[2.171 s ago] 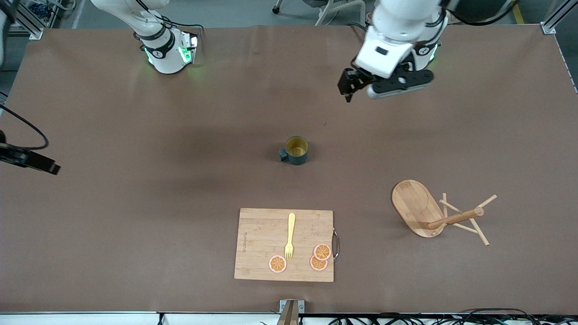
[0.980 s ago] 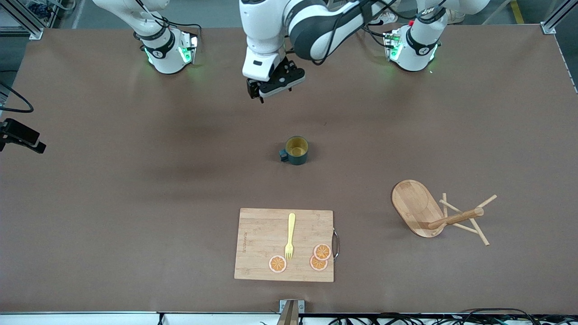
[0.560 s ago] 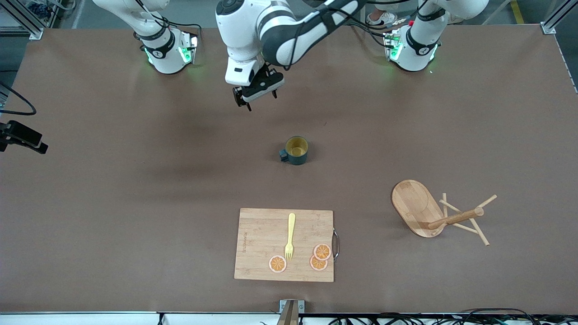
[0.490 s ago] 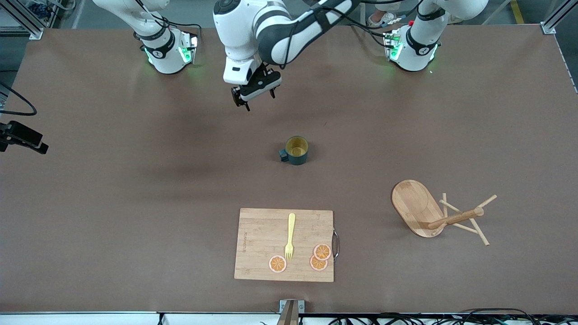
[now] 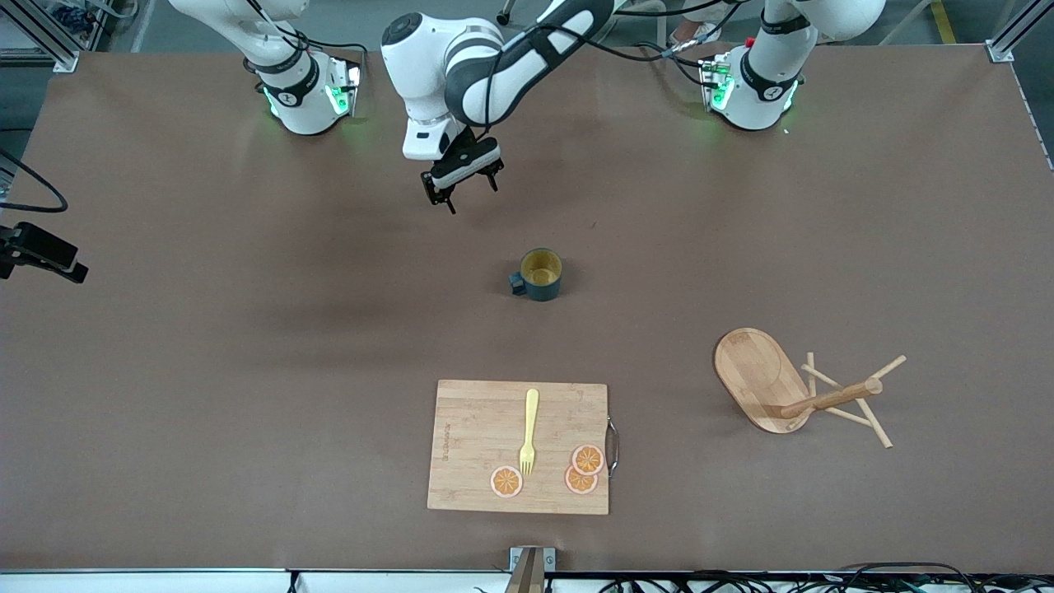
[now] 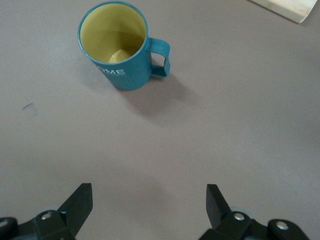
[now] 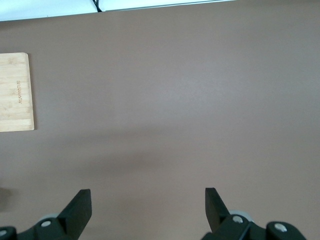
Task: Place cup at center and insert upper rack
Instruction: 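Move the left gripper over to the teal mug, then lower the left gripper and grasp the mug's handle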
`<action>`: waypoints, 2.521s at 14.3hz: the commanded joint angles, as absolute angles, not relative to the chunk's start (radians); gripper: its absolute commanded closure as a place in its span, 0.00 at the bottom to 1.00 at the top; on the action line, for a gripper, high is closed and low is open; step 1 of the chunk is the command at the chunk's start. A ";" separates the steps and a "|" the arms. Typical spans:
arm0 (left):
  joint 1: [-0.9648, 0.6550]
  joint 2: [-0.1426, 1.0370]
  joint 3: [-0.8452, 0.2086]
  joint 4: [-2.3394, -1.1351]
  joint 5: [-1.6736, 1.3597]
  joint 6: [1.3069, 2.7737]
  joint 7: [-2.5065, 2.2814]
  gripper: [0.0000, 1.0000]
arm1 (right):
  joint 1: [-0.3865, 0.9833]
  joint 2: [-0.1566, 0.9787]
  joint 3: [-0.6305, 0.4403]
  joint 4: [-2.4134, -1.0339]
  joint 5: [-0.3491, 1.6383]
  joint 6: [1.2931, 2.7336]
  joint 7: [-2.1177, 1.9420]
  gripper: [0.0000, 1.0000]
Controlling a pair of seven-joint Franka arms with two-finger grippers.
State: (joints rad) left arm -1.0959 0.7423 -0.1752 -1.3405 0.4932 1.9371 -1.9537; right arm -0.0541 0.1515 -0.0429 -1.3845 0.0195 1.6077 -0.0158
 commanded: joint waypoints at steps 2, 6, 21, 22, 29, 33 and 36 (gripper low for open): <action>-1.143 0.794 -0.158 -1.310 0.615 1.933 -2.037 0.00 | -0.068 0.135 -0.025 -1.414 0.015 1.628 -0.012 0.00; -1.184 0.834 -0.156 -1.315 0.773 1.919 -2.065 0.00 | -0.064 0.143 -0.025 -1.413 0.003 1.628 -0.012 0.00; -1.243 0.966 -0.081 -1.322 1.029 1.856 -2.161 0.00 | -0.069 0.141 -0.025 -1.411 -0.017 1.657 -0.018 0.00; -1.244 0.968 -0.071 -1.322 1.058 1.856 -2.190 0.00 | -0.071 0.141 -0.025 -1.411 -0.015 1.658 -0.018 0.00; -1.244 0.994 -0.049 -1.322 1.166 1.845 -2.250 0.00 | -0.071 0.141 -0.025 -1.411 -0.014 1.663 -0.017 0.00; -1.241 1.017 -0.038 -1.316 1.195 1.850 -2.250 0.00 | -0.071 0.143 -0.025 -1.411 -0.012 1.666 -0.014 0.00; -1.241 1.017 -0.026 -1.315 1.200 1.865 -2.250 0.01 | -0.074 0.143 -0.026 -1.411 0.023 1.666 -0.014 0.00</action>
